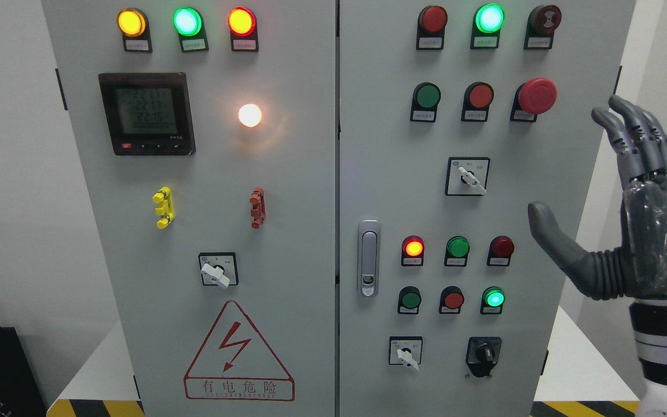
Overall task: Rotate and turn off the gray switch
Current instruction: 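Move the open right hand toward the upper rotary switch on the cabinet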
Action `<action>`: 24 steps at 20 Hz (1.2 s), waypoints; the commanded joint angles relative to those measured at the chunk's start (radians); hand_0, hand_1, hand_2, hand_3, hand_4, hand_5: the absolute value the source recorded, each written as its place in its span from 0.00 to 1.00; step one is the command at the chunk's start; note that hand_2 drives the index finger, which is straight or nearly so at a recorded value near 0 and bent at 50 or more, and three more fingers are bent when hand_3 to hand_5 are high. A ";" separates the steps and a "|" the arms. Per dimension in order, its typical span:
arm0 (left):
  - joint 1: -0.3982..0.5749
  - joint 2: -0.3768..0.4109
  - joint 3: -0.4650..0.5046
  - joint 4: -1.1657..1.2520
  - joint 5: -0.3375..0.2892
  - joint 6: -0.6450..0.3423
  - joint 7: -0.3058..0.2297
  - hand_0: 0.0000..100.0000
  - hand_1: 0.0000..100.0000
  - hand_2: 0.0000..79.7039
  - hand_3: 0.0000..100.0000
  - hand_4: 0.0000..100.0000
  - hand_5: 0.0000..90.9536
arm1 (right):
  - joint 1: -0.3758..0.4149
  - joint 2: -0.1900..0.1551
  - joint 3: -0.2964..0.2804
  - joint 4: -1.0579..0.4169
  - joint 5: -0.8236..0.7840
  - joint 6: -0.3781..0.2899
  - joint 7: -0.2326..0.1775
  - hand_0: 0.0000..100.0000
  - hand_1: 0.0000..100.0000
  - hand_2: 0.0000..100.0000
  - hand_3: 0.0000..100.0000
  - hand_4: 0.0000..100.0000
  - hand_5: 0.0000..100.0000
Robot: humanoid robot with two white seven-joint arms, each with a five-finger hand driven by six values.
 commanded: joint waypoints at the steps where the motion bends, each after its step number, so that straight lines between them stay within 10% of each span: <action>1: 0.001 0.000 0.032 0.023 -0.008 0.001 0.001 0.12 0.39 0.00 0.00 0.00 0.00 | -0.016 -0.002 -0.028 0.006 -0.003 0.001 0.000 0.22 0.26 0.01 0.00 0.00 0.00; 19: 0.001 0.000 0.031 0.023 -0.008 0.001 0.001 0.12 0.39 0.00 0.00 0.00 0.00 | -0.042 0.014 -0.020 0.006 -0.003 0.030 -0.003 0.25 0.31 0.07 0.13 0.06 0.01; 24: 0.000 0.000 0.032 0.023 -0.008 0.001 -0.001 0.12 0.39 0.00 0.00 0.00 0.00 | -0.059 0.041 -0.009 0.016 -0.006 0.086 0.000 0.25 0.34 0.18 0.52 0.28 0.20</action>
